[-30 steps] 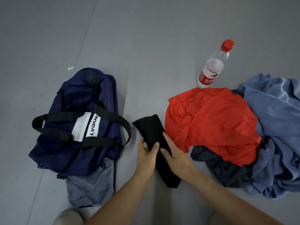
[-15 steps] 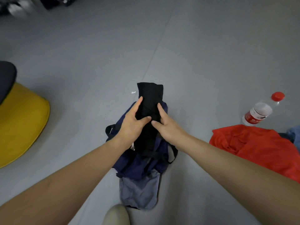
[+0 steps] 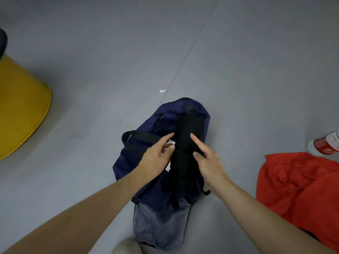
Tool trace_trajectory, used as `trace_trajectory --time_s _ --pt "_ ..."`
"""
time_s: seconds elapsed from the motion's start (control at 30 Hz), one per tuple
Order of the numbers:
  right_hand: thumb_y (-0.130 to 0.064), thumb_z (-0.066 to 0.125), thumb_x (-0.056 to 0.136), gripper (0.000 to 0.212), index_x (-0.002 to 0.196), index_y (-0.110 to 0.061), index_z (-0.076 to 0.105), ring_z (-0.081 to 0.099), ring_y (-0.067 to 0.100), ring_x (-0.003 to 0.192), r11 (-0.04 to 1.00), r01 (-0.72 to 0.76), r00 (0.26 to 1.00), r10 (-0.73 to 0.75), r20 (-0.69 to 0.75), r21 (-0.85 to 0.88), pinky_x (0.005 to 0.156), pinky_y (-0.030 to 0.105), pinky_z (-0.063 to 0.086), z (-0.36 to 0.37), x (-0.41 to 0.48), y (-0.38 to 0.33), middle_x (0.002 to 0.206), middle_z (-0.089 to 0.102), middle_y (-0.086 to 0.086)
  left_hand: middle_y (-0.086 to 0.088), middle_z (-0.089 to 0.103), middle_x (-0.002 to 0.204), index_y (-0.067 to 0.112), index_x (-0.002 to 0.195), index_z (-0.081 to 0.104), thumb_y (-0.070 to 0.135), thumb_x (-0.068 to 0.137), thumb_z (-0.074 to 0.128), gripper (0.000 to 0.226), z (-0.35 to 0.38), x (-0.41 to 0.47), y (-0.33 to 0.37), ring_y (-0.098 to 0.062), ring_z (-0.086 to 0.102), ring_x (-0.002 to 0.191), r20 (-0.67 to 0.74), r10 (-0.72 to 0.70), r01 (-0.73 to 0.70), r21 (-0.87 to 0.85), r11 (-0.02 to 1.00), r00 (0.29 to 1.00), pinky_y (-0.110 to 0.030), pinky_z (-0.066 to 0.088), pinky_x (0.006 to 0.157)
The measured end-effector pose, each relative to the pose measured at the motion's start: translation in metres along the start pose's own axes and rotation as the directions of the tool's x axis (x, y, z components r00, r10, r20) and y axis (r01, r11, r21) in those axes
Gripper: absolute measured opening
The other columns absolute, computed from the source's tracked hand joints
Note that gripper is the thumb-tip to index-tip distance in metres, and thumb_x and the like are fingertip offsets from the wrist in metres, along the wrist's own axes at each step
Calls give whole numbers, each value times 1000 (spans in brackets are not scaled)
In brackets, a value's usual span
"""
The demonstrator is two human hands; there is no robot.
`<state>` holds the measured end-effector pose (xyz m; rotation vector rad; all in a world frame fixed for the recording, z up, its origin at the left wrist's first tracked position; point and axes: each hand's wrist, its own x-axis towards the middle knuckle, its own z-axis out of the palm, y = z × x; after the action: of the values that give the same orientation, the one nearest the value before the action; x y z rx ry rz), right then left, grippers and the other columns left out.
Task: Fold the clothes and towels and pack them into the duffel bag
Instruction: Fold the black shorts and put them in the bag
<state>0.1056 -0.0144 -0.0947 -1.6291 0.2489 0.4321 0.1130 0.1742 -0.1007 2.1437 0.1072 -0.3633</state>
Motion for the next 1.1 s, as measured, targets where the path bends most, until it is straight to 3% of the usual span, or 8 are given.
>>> trace_trajectory --time_s 0.07,0.17,0.27,0.4,0.57,0.7,0.83,1.1 --pt "-3 41 103 60 132 -54 56 57 41 106 999 3 999 -4 -39 -33 88 41 57 -7 4 12 114 65 -21 7 66 128 36 133 58 21 103 49 35 -1 7 -31 -13 61 118 -8 99 -88 383 920 995 -35 50 97" --pt "-3 39 102 65 126 -61 56 62 15 77 992 16 995 -28 -93 -128 72 23 51 -5 11 35 124 64 6 -1 21 165 46 141 51 23 103 45 44 1 4 -75 -27 19 152 278 -19 -220 798 561 960 -43 23 121" --pt "-2 39 102 68 121 -65 55 59 4 87 986 -8 996 -7 -88 -168 80 17 47 3 10 52 118 58 -4 -4 -12 168 53 152 26 42 107 33 47 7 -5 -93 -31 -10 154 249 -171 -147 877 457 953 -53 6 123" --pt "1 40 102 62 130 -52 54 53 -13 92 976 -23 996 3 -92 -216 75 1 40 10 6 59 119 53 -6 -8 -20 166 47 156 8 54 102 37 62 15 -9 -97 -36 -3 152 167 -150 -95 913 396 975 -55 13 121" --pt "-2 41 102 58 134 -49 54 54 -11 80 980 -56 994 36 -105 -190 67 1 42 14 9 56 114 53 -8 -5 -14 166 41 155 -13 24 95 62 98 14 -8 -94 -31 26 141 60 -90 -10 883 470 994 -38 45 104" --pt "-10 45 103 57 126 -61 55 59 15 82 989 -79 993 67 -102 -124 62 9 47 20 9 47 112 54 -12 1 29 163 44 151 36 -2 85 60 84 -12 -6 -70 -29 56 113 -144 93 50 761 647 985 -39 57 71" --pt "-15 47 103 58 121 -69 53 57 10 55 997 -65 996 62 -68 -30 56 20 48 37 12 37 138 57 -10 -5 60 141 30 118 75 -21 64 67 75 -34 -18 -55 -35 70 88 -254 294 -53 668 742 922 -38 59 59" --pt "-7 47 100 58 136 -52 51 49 13 131 999 0 984 -8 -180 -42 115 34 39 117 65 30 142 52 -7 11 47 152 21 148 48 -15 83 45 74 -50 -46 -9 -25 66 109 -413 245 -57 417 907 877 -43 57 87"
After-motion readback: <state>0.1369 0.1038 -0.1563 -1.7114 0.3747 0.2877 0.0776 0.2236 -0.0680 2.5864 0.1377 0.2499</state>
